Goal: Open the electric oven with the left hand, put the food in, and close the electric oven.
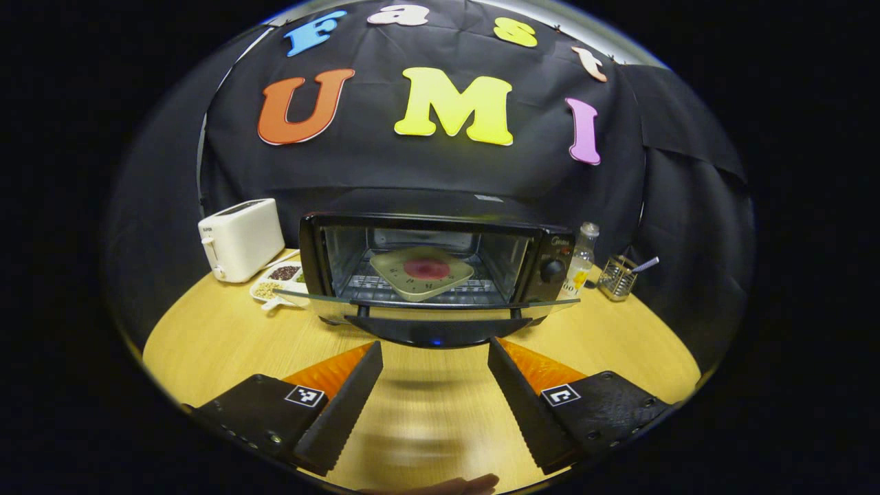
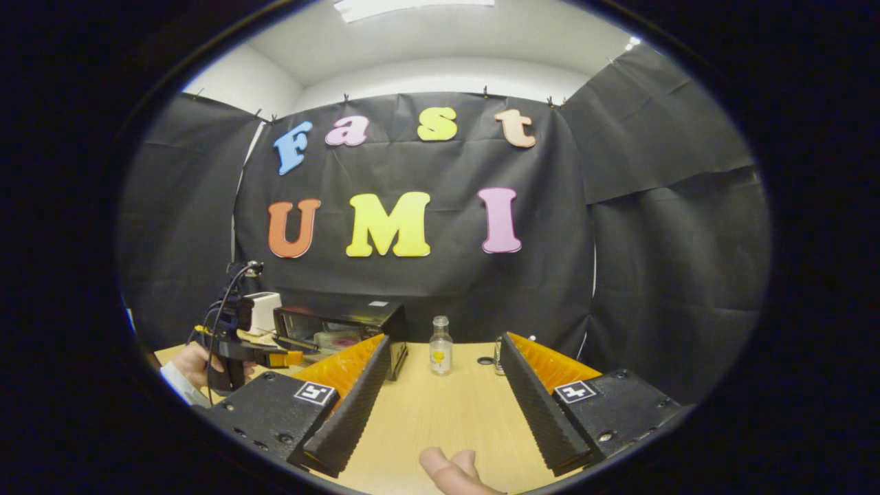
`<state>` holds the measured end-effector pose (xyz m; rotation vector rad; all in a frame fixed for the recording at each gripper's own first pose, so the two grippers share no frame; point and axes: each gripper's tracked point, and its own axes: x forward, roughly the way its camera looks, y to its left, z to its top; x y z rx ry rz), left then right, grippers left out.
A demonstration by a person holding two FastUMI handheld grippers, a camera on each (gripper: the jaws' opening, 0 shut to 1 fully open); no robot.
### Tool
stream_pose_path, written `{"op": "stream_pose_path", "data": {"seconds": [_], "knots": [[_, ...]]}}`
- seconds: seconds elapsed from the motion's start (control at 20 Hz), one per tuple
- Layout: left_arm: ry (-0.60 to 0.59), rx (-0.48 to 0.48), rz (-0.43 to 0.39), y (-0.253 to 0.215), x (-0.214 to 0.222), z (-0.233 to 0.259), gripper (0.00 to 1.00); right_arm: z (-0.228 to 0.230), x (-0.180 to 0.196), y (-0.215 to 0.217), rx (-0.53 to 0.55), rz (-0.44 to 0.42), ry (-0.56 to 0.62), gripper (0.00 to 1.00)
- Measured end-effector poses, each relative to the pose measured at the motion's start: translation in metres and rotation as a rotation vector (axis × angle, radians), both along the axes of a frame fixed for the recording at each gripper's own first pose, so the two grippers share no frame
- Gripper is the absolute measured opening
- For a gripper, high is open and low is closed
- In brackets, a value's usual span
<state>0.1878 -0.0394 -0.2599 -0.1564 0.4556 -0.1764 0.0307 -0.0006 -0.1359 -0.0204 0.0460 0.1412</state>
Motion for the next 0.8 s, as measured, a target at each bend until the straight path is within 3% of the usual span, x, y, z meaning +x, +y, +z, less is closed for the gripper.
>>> {"op": "stream_pose_path", "data": {"seconds": [0.1, 0.25, 0.3, 0.35, 0.4, 0.5, 0.8], "knots": [[-0.017, -0.023, 0.023, 0.004, 0.018, 0.009, 0.98, 0.001, -0.003, 0.0, -0.003, 0.001, 0.0, 0.96], [-0.064, 0.043, 0.073, 0.019, 0.044, 0.015, 0.95, 0.002, -0.008, -0.006, -0.012, -0.011, -0.005, 0.96], [-0.074, 0.068, 0.09, 0.024, 0.05, 0.017, 0.82, 0.004, -0.011, -0.007, -0.013, -0.013, -0.009, 0.96], [-0.086, 0.092, 0.112, 0.029, 0.057, 0.02, 0.95, 0.005, -0.012, -0.008, -0.015, -0.016, -0.012, 0.96], [-0.086, 0.107, 0.116, 0.03, 0.06, 0.022, 0.95, 0.005, -0.015, -0.01, -0.018, -0.019, -0.013, 0.96], [-0.086, 0.136, 0.132, 0.034, 0.051, 0.029, 0.95, 0.002, -0.019, -0.01, -0.029, -0.016, -0.002, 1.0], [-0.197, 0.134, 0.159, 0.025, -0.02, 0.089, 0.95, 0.006, -0.033, -0.019, 0.004, -0.032, 0.03, 0.96]]}}
